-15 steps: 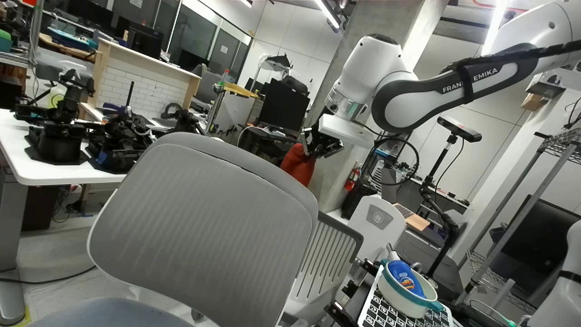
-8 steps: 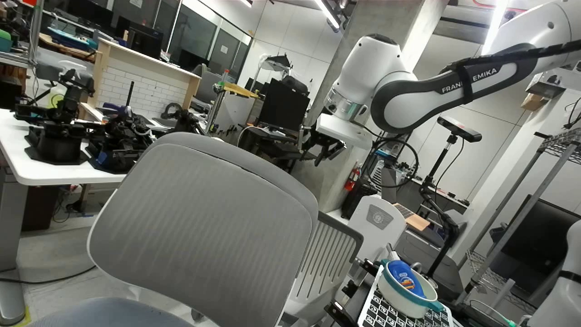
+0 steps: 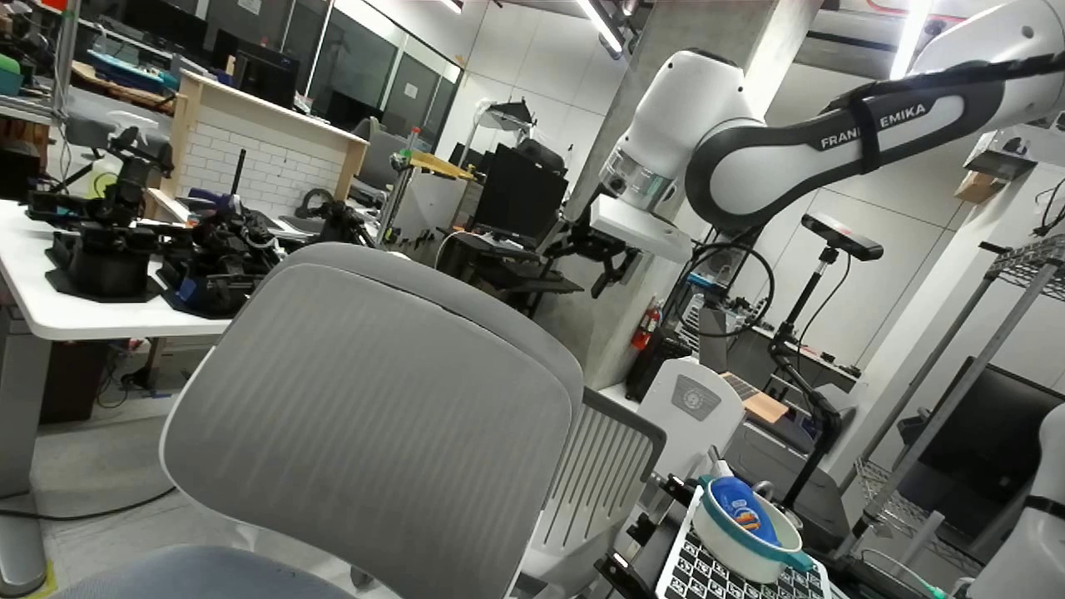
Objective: Put the cloth on the chair
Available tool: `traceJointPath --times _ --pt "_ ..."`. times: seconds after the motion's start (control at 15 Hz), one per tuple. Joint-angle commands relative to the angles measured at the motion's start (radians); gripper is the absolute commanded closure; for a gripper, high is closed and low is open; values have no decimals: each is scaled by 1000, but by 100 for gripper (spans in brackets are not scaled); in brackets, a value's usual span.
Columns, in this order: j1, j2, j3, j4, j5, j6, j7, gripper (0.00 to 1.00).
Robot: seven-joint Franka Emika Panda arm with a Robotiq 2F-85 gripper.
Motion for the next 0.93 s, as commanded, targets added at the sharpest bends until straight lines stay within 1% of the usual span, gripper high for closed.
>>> traceJointPath --times 0.0,0.07,0.13,0.2,0.33,0.87 --pt "-14 -91 56 -55 241 -25 -273 0" --pt "-11 -114 66 -66 316 -36 -349 0" --pt "-7 -48 47 -28 210 -6 -225 0" --pt "-8 -65 58 -35 259 -16 -279 0" --pt "-10 -88 67 -47 286 -22 -311 0" --pt "-11 -93 68 -56 287 -22 -316 0"
